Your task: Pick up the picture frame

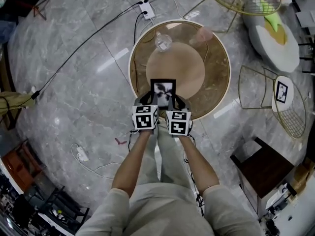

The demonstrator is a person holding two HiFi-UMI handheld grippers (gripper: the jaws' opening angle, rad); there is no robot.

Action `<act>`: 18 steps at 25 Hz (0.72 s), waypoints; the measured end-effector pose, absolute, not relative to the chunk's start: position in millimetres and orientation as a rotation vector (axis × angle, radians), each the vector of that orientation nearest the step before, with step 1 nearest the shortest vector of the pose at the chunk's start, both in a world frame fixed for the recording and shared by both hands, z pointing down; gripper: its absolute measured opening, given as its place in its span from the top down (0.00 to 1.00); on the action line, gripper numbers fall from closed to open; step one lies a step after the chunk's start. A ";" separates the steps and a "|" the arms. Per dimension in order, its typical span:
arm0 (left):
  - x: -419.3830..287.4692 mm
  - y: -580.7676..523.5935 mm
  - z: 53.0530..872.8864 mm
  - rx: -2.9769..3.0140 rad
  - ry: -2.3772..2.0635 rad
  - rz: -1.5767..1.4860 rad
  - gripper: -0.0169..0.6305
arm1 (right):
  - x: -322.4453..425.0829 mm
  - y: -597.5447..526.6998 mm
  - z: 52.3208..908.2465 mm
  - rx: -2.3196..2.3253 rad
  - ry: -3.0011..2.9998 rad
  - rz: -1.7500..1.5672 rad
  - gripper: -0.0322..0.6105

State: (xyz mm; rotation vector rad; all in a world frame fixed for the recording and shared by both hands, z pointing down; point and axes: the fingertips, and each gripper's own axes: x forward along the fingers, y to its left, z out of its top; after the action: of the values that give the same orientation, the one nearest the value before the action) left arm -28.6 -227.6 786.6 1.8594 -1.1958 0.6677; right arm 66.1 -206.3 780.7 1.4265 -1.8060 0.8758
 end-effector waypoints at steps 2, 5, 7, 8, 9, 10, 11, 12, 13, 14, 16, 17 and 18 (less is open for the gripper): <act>-27.9 -231.5 773.6 1.875 -1.206 0.660 0.86 | 66.5 -210.2 767.2 1.437 -1.819 0.855 0.84; -27.0 -235.7 752.7 1.896 -1.225 0.643 0.86 | 68.2 -214.2 748.2 1.458 -1.834 0.824 0.84; -26.3 -238.0 739.1 1.908 -1.235 0.632 0.86 | 69.9 -215.5 737.1 1.471 -1.842 0.803 0.84; -25.9 -239.6 732.7 1.916 -1.239 0.628 0.86 | 69.9 -217.2 730.0 1.478 -1.849 0.793 0.84; -25.6 -241.6 726.4 1.923 -1.242 0.624 0.86 | 69.5 -219.2 722.1 1.484 -1.857 0.788 0.84; -25.2 -243.7 720.0 1.931 -1.245 0.620 0.86 | 69.2 -221.1 714.4 1.491 -1.863 0.785 0.84; -24.8 -245.6 713.4 1.938 -1.248 0.617 0.86 | 69.3 -222.6 707.3 1.498 -1.868 0.781 0.84; -24.5 -247.2 706.6 1.945 -1.250 0.614 0.86 | 69.7 -223.9 700.6 1.506 -1.872 0.775 0.84; -24.0 -248.8 699.6 1.952 -1.252 0.610 0.86 | 70.4 -225.4 694.0 1.512 -1.876 0.768 0.84; -23.3 -250.6 692.8 1.959 -1.254 0.606 0.86 | 71.2 -227.2 687.3 1.518 -1.882 0.759 0.84; -21.9 -254.2 680.2 1.973 -1.260 0.597 0.86 | 72.5 -230.9 674.6 1.526 -1.895 0.739 0.84; -21.5 -255.6 674.2 1.979 -1.264 0.592 0.86 | 73.0 -232.3 668.7 1.529 -1.900 0.728 0.84; -21.0 -256.2 668.4 1.984 -1.268 0.588 0.86 | 73.7 -233.1 663.1 1.533 -1.905 0.718 0.84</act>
State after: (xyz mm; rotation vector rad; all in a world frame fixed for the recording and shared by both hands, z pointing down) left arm -21.0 -256.2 668.4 1.9843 -1.2677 0.5884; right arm 73.7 -233.1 663.1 1.5329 -1.9047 0.7182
